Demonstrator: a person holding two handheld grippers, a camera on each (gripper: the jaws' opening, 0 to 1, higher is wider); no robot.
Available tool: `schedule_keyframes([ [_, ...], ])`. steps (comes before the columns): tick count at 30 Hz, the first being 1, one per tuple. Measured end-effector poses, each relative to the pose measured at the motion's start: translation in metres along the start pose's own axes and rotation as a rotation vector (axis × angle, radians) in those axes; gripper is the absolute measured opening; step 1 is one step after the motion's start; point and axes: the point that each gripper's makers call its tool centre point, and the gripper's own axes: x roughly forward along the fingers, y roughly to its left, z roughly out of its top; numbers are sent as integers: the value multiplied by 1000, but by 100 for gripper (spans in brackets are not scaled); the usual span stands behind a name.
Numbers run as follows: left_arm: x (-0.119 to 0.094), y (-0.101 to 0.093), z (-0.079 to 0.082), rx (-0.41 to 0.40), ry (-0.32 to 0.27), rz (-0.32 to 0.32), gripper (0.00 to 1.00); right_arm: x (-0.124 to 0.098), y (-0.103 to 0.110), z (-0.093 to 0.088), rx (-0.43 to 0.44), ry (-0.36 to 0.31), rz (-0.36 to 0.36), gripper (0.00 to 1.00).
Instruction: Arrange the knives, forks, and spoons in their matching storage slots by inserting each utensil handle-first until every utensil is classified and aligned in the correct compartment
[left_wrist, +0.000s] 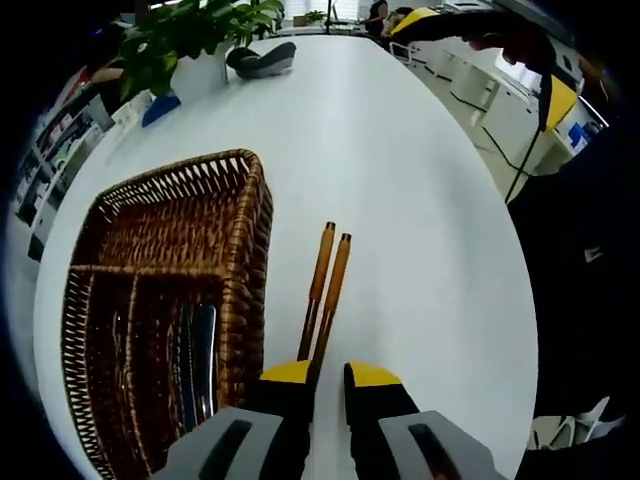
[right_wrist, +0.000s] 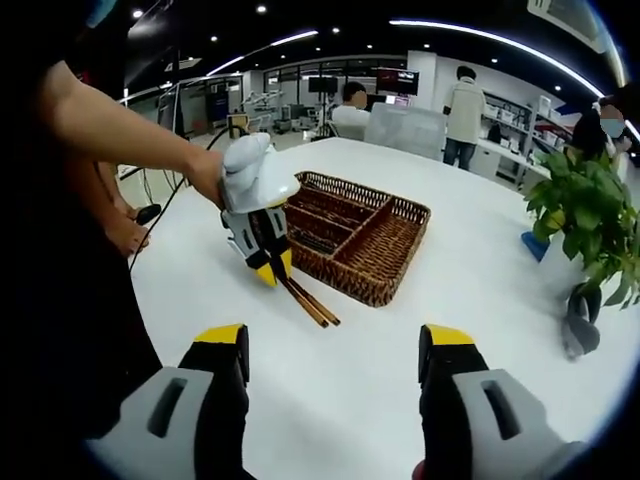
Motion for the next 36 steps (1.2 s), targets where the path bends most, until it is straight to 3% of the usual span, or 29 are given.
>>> schedule_keyframes([
  [12,0,3,-5,16,40,-21,13,-1,-3,-3,-1,6,-1,70],
  [17,4,-1,-16,50,87,-26,13,0,-2,-3,-5,8,4,70],
  [29,5,5,-11,51,107,-5,6,-1,0,-8,-8,19,13,69],
  [36,6,2,-12,175,180,53,7,1,0,-8,-5,18,12,68],
])
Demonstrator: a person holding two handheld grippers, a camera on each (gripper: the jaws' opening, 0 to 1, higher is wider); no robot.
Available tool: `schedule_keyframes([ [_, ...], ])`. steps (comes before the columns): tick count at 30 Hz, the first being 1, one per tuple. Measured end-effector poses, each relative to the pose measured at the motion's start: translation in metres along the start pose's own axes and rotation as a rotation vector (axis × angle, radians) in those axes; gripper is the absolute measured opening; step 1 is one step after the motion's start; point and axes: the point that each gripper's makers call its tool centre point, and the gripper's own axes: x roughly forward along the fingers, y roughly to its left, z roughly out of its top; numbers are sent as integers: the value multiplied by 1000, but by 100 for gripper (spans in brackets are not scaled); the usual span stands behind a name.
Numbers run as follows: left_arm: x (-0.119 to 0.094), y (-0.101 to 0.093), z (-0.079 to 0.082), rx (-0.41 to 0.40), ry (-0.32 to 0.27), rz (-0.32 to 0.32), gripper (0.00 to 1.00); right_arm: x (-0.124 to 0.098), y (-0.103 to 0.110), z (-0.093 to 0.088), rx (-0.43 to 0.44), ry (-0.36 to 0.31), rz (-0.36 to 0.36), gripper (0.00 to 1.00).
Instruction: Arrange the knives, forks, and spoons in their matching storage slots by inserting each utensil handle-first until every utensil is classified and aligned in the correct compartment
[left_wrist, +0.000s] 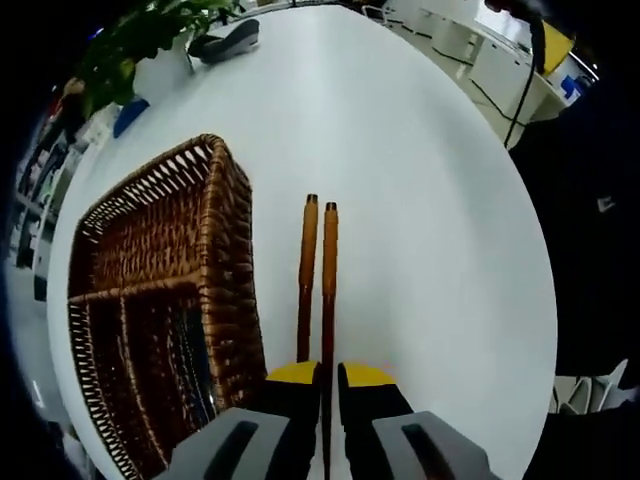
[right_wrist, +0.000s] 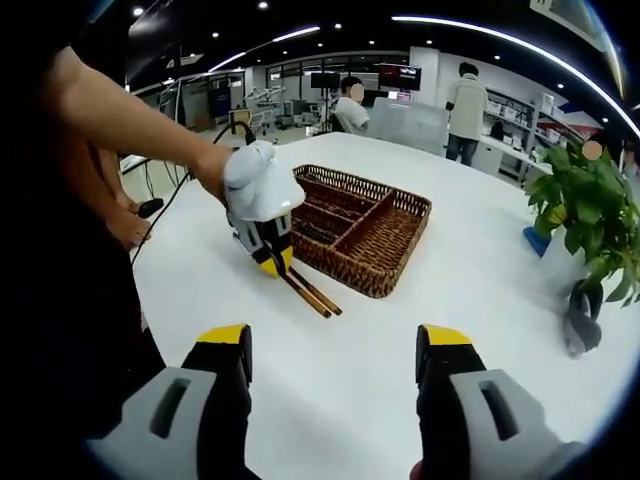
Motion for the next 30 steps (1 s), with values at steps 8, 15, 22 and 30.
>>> schedule_keyframes([
  [8,0,-1,0,33,6,25,4,2,5,-4,1,4,7,66],
  [15,-1,1,1,-101,-25,41,2,-1,8,-7,1,7,7,65],
  [22,-7,-15,1,-191,-63,-10,2,-3,6,-8,5,5,-1,63],
  [30,-24,-19,13,-321,-162,-46,1,0,13,-5,-11,6,17,62],
])
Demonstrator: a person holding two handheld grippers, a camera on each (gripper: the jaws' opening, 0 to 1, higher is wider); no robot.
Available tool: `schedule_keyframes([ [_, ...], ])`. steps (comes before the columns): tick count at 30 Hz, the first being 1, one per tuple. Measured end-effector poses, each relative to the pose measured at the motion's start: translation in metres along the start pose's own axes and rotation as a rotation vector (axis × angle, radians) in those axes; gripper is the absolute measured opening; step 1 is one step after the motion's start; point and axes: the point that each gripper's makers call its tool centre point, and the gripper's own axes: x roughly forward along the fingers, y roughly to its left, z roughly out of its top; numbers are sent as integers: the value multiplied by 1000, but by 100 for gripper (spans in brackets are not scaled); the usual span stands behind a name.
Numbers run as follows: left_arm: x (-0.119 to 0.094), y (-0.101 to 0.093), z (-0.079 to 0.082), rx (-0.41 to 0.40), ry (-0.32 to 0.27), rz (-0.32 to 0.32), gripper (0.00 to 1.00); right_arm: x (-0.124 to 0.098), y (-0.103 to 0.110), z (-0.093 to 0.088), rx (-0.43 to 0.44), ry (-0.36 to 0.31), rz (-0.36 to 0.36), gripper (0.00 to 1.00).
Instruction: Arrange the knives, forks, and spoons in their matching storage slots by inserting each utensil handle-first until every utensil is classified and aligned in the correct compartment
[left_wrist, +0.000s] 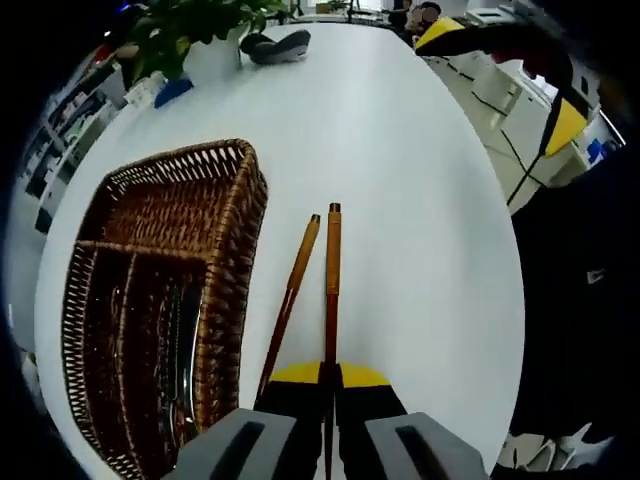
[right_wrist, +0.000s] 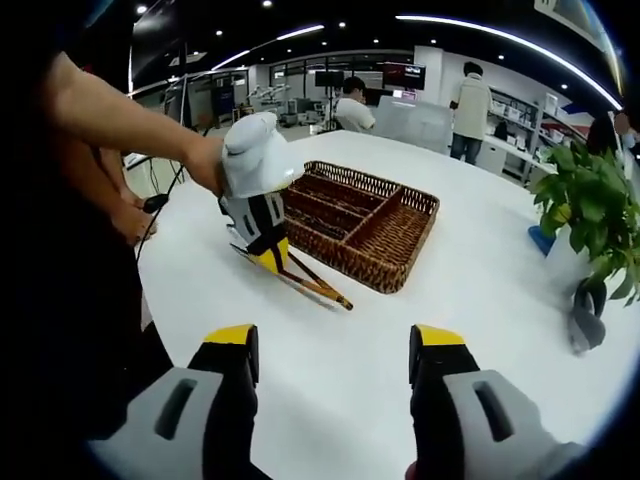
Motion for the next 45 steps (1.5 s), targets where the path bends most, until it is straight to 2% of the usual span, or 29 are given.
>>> schedule_keyframes([
  [3,-11,-5,9,-85,-65,-21,1,2,6,5,-9,-10,13,62],
  [9,-22,-9,12,-157,-108,-31,1,7,11,13,-28,-20,33,61],
  [13,-31,-12,17,-241,-166,-43,1,10,15,18,-34,-28,43,60],
  [18,-48,-13,24,-362,-286,-46,2,15,23,27,-40,-41,62,59],
  [21,-58,-11,22,-399,-324,-23,2,19,29,33,-46,-49,75,58],
  [27,-77,-11,23,-558,-462,-31,2,28,42,46,-72,-64,102,56],
  [33,-93,-17,26,-724,-619,-80,2,36,62,55,-102,-70,139,55],
  [37,-101,-24,25,-788,-683,-95,2,40,75,59,-101,-82,159,52],
  [40,-112,-27,27,-860,-765,-113,2,42,84,65,-80,-104,172,50],
  [45,-120,-34,26,-895,-811,-107,2,44,93,74,-41,-137,188,42],
])
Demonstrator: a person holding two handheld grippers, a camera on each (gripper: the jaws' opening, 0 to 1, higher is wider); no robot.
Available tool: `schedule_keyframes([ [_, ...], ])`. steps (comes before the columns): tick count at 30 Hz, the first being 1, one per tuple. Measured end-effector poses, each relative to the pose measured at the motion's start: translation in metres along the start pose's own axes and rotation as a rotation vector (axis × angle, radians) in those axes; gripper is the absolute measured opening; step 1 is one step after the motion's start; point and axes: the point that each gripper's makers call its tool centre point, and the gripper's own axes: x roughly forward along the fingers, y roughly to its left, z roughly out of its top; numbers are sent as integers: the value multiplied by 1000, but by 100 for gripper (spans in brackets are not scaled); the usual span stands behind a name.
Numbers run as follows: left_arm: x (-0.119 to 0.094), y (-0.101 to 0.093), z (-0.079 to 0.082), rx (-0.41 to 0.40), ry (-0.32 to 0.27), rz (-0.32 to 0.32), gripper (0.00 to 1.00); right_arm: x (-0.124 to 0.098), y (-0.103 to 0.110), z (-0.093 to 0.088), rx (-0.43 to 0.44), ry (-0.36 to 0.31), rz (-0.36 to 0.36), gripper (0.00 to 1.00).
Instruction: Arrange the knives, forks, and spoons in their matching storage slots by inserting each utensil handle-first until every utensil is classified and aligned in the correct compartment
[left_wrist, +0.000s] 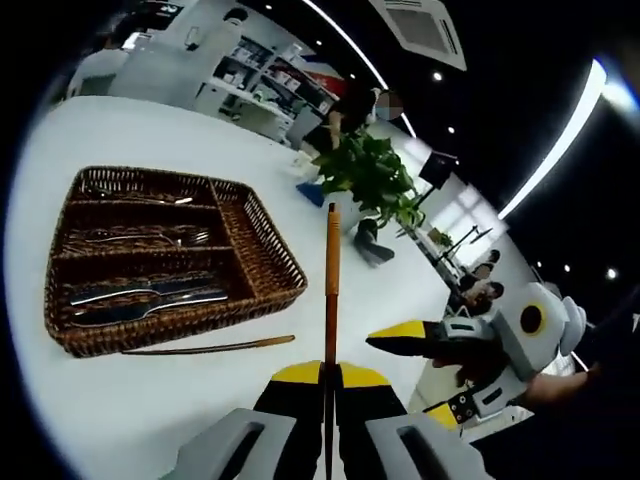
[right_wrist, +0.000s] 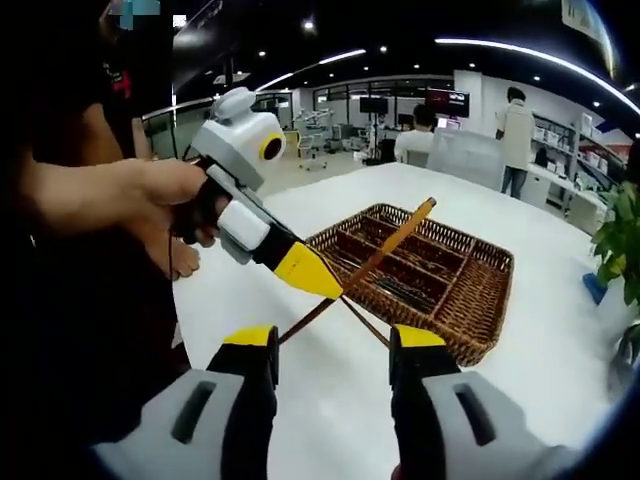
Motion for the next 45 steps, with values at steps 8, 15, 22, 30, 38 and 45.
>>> schedule_keyframes([
  [8,-9,-12,1,-31,-59,-22,2,8,5,9,105,-26,28,26],
  [15,-15,-16,2,-40,-89,-32,2,12,14,11,192,-39,71,17],
  [22,-18,-18,5,-24,-114,-32,2,16,23,15,279,-54,109,7],
  [30,-21,-25,11,-6,-149,-41,1,14,13,15,380,-54,93,4],
  [38,-17,-28,13,70,-135,-43,2,11,11,15,375,-54,74,2],
  [45,-16,-28,14,217,-91,-15,5,10,9,17,390,-65,73,2],
])
